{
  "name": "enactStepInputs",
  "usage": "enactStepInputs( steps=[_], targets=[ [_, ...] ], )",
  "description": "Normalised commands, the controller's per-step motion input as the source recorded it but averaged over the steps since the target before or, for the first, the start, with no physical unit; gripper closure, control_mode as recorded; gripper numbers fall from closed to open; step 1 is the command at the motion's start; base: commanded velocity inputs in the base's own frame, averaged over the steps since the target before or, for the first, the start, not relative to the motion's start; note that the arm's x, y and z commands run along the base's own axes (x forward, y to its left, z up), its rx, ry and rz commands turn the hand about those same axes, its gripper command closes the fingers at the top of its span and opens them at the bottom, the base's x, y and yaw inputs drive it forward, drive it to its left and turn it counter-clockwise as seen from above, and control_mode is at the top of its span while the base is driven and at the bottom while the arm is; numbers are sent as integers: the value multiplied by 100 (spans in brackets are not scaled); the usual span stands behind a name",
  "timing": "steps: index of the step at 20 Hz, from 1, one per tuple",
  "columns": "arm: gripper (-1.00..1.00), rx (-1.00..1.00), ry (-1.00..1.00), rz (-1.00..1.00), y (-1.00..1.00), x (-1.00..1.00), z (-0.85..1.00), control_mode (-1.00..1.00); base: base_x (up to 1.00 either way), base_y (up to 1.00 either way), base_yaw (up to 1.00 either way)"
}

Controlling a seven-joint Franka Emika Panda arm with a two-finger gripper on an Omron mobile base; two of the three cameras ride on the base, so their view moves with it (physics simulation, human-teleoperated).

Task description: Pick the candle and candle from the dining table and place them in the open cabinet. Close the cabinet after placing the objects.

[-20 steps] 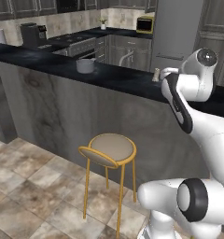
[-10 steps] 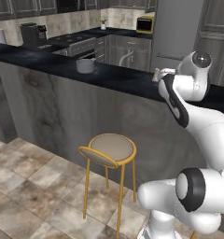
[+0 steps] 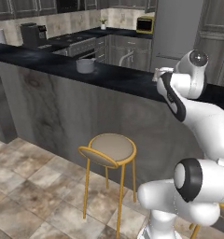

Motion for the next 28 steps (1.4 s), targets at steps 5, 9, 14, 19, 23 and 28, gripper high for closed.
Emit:
enactStepInputs(
  steps=[5, 9, 14, 19, 23, 28],
  targets=[
    [-100, 0, 0, 0, -12, 22, -10, -100, 0, 0, 0],
    [-100, 0, 0, 0, -15, 20, -9, -100, 0, 0, 0],
    [-100, 0, 0, 0, -6, 23, -7, -100, 0, 0, 0],
    [-100, 0, 2, 0, -2, 26, -10, -100, 0, 0, 0],
    [-100, 0, 3, 0, 0, 29, -11, -100, 0, 0, 0],
    [-100, 0, 2, 0, -1, 29, -15, -100, 0, 0, 0]
  ],
)
